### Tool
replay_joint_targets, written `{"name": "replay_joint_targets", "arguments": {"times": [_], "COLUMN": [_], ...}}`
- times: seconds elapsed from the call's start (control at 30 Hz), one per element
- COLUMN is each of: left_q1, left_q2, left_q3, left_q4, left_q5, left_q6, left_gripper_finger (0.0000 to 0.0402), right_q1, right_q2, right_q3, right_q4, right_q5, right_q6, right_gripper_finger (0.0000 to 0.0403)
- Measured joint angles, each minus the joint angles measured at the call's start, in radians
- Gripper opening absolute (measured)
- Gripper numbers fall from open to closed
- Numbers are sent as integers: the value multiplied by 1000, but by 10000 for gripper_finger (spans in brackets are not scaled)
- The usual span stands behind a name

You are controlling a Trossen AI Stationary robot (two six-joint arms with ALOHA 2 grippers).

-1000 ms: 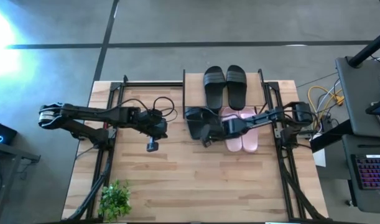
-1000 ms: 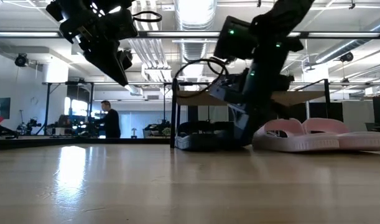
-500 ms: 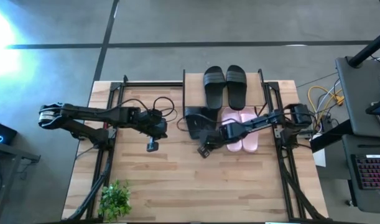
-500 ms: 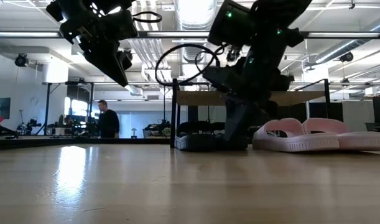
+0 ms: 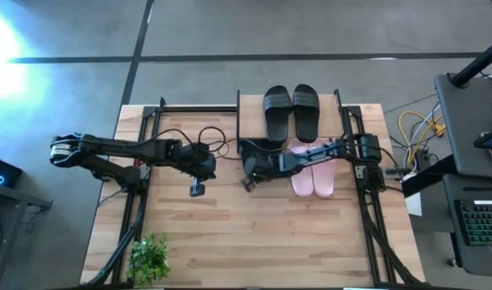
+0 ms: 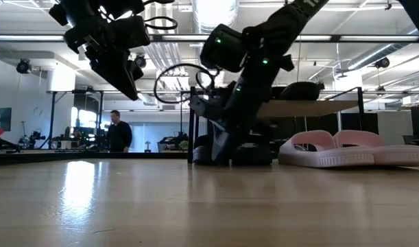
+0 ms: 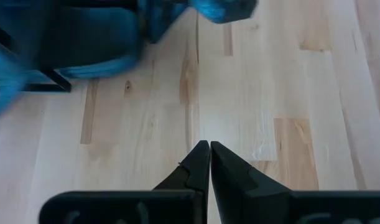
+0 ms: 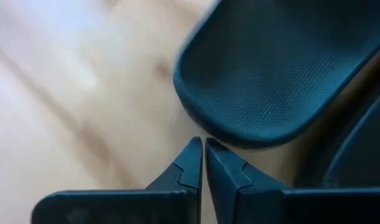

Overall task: Pick and place slides into the shelf
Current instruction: Adjust the slides under the shelf

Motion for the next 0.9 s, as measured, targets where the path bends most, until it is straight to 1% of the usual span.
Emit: {"name": "replay_joint_targets", "arguments": {"times": [0.1, 0.17, 0.23, 0.3, 0.4, 0.5, 0.6, 0.67, 0.73, 0.8, 0.9], "left_q1": [0, 0, 0, 0, 0, 0, 0, 0, 0, 0, 0], "left_q2": [0, 0, 0, 0, 0, 0, 0, 0, 0, 0, 0], "left_q3": [-5, -12, -16, -16, -16, -16, -15, -16, -16, -16, -16], "left_q4": [1, -2, -1, -1, 0, 3, 10, 16, 22, 23, 23], "left_q5": [0, 0, 0, 0, -3, -3, -3, -3, -5, -6, -6], "left_q6": [-1, -2, -3, -8, -25, -25, -24, -24, -21, -21, -22], "left_gripper_finger": [0, 0, 0, 0, 0, 0, 0, 0, 0, 0, 0], "right_q1": [-28, -44, -51, -50, -36, -2, 14, 11, -1, -17, -59], "right_q2": [1, 1, -6, -21, -45, -62, -69, -67, -64, -64, -63], "right_q3": [32, 48, 55, 58, 54, 36, 7, -12, -22, -29, -32], "right_q4": [4, -7, -62, -98, -161, -254, -303, -299, -294, -296, -297], "right_q5": [34, 35, 23, -30, -147, -153, -131, -105, -51, 26, 82], "right_q6": [-28, -51, -64, -71, -90, -77, -24, 2, 22, 34, 29], "right_gripper_finger": [13, 13, 13, 13, 13, 13, 13, 13, 13, 13, 13]}}
